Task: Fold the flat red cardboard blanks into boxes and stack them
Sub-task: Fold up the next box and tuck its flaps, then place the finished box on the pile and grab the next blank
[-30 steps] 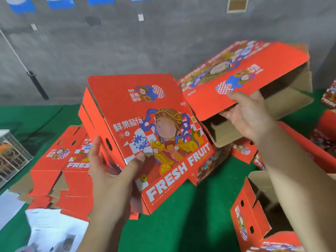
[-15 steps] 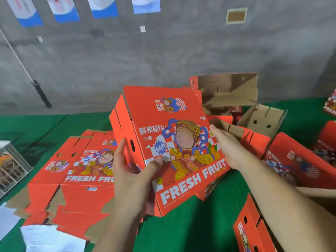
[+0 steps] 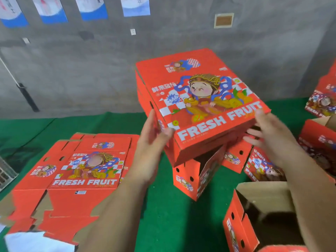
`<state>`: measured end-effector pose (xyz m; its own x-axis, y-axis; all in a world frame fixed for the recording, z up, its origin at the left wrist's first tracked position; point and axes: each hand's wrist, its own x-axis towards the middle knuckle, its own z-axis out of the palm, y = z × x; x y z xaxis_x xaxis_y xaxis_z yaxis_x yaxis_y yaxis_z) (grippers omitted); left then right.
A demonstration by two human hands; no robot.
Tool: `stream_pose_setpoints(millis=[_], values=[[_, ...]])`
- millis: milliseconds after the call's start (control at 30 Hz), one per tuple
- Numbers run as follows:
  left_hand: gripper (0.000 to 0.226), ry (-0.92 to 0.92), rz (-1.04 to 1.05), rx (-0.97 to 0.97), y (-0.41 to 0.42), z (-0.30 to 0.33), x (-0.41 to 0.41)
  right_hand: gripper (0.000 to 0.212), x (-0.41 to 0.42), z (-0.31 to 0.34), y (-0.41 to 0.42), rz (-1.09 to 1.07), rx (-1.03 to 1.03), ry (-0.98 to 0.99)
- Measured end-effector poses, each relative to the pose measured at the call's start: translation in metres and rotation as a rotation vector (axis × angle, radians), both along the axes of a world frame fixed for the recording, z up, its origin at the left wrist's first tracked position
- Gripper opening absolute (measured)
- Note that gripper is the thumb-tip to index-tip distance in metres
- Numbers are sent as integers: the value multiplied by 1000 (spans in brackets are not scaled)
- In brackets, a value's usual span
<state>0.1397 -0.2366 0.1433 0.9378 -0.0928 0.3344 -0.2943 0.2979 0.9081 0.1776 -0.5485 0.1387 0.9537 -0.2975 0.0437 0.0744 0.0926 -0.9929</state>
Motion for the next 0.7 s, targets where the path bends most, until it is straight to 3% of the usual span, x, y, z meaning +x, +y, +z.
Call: stream_pose_setpoints(millis=[67,133,233,300,367,500,633,700], values=[[47,22,241,344,-23,0,17,47,4,3,-2,-157,27,-50],[50,135,478,642,-35,-3,29,56,10,2,-1,-221,44,-31],[43,110,334,545,-31,-18,22,63,4,-11,2,-192,64,-23],[32,113,231,484,-24,-32,5,64,-8,-29,8,-234,-45,-38],[29,157,264,530,-8,-57,-7,77,-22,-45,21,-267,-110,-19],[37,398,373,572,23,-101,-24,99,-38,-65,47,-293,-31,57],[35,365,303,509,24,-108,-33,92,-53,-74,70,-519,37,2],[32,341,263,475,21,-108,-34,83,-65,-81,87,-528,63,17]])
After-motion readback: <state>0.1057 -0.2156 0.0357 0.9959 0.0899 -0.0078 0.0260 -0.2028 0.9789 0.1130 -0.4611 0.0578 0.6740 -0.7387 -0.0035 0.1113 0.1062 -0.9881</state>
